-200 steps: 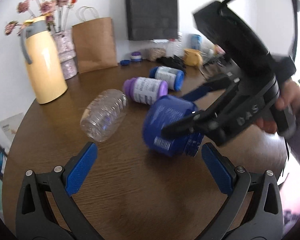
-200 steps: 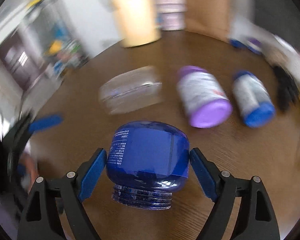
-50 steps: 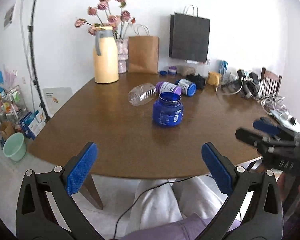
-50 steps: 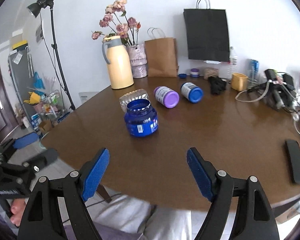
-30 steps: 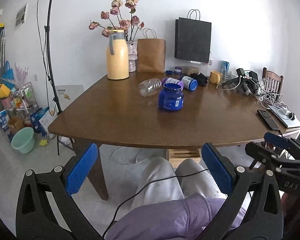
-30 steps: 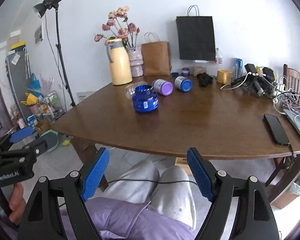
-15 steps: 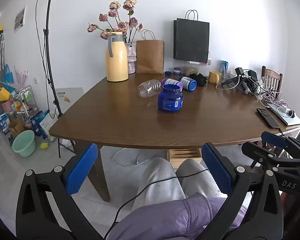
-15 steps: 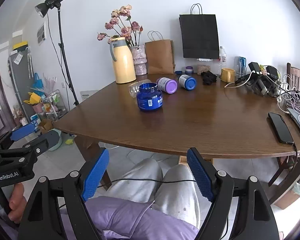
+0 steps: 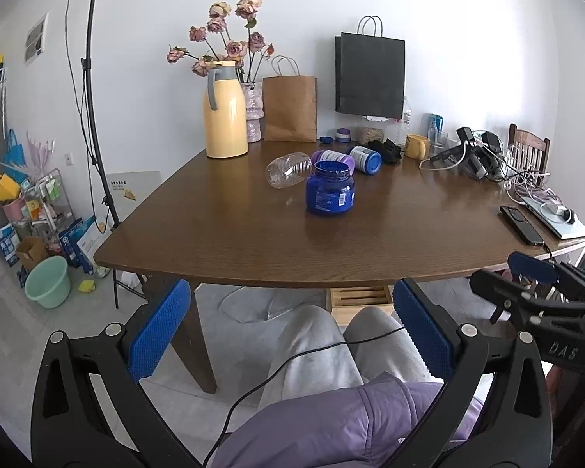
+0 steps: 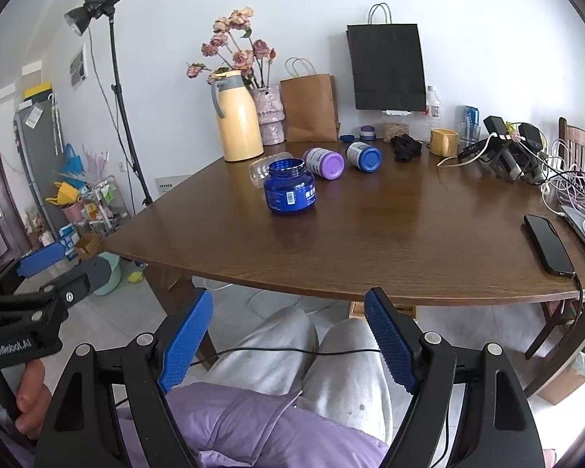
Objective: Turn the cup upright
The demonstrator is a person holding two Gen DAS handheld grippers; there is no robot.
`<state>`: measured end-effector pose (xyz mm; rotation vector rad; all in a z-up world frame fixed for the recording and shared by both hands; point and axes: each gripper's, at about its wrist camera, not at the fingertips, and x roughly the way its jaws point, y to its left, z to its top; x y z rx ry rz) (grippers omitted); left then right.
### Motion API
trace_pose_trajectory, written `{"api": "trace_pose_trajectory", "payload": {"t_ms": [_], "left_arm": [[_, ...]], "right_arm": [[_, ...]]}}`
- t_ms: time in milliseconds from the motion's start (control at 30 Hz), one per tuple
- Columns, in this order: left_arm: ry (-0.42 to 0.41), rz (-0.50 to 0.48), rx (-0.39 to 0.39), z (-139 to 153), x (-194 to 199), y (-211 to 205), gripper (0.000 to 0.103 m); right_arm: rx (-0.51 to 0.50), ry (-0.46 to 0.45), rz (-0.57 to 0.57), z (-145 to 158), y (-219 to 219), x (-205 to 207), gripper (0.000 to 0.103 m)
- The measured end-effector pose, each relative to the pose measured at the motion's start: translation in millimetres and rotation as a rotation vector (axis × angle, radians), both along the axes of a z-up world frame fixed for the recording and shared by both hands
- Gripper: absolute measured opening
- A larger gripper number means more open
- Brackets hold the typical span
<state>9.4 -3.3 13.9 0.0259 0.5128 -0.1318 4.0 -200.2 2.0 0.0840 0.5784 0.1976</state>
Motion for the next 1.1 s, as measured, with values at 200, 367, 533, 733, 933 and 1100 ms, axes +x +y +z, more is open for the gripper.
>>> {"api": "trace_pose_trajectory", "payload": {"t_ms": [200, 367, 533, 733, 933, 1100], "left_arm": [[-0.011, 0.005, -0.001, -1.1, -1.5, -1.5, 0.103], [-0.011, 0.003, 0.000, -1.2, -2.0, -1.7, 0.103], [-0.015, 0.003, 0.001, 0.0, -2.5, -2.7, 0.103], [-0.011, 0.002, 0.000, 0.8, -1.8, -2.8, 0.103], [-0.006, -0.002, 0.000, 2.7, -0.1, -2.3, 0.103], [-0.009, 0.006, -0.005, 3.8, 2.3, 0.6, 0.103]], "right_arm": [[0.022, -0.011, -0.013, 1.7, -3.6, -0.8, 0.083], [0.043, -0.035, -0.014, 5.2, -7.5, -3.6, 0.083], [0.048, -0.031, -0.018, 5.5, -9.1, -1.9, 0.083], [0.041, -0.036, -0.009, 5.4, -7.2, -2.8, 0.083], [0.046, -0.030, -0.017, 6.2, -6.1, -3.0, 0.083], [0.042, -0.033, -0.006, 6.0, -2.7, -3.3, 0.083]]}}
